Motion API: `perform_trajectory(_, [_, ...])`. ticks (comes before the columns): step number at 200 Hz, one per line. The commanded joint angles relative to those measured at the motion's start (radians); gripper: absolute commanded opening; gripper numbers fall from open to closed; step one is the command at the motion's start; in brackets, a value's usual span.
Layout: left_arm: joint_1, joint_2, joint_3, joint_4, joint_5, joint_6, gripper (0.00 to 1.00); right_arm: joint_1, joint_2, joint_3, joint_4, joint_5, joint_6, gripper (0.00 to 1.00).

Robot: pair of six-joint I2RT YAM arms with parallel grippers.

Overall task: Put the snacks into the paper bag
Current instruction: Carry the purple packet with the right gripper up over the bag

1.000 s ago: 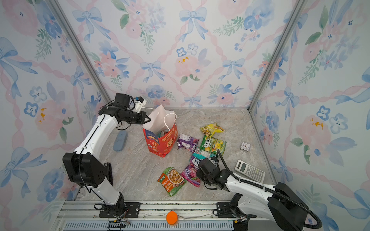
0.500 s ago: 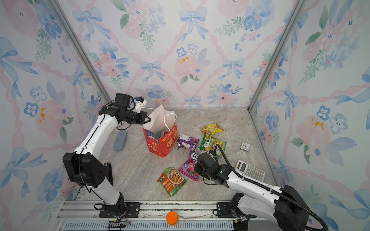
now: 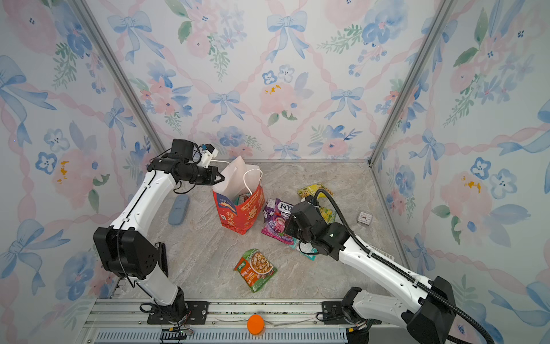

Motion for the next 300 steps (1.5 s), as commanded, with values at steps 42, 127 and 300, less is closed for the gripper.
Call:
perform_trajectory(42, [-0.005,0.009,-0.008,-0.023,-0.008,0.000,0.00,-0.073,0.084,0.266,-0.071,0.094,-0.248,0.00])
perform_trajectory(127, [-0.005,0.014,-0.012,-0.023,-0.011,0.000,0.00,-0.192,0.139,0.495,-0.057,0.095,-0.425,0.00])
perform_trajectory(300, [-0.005,0.013,-0.015,-0.022,-0.003,0.002,0.00,-0.198,0.611,1.095,-0.028,-0.022,-0.527,0.00])
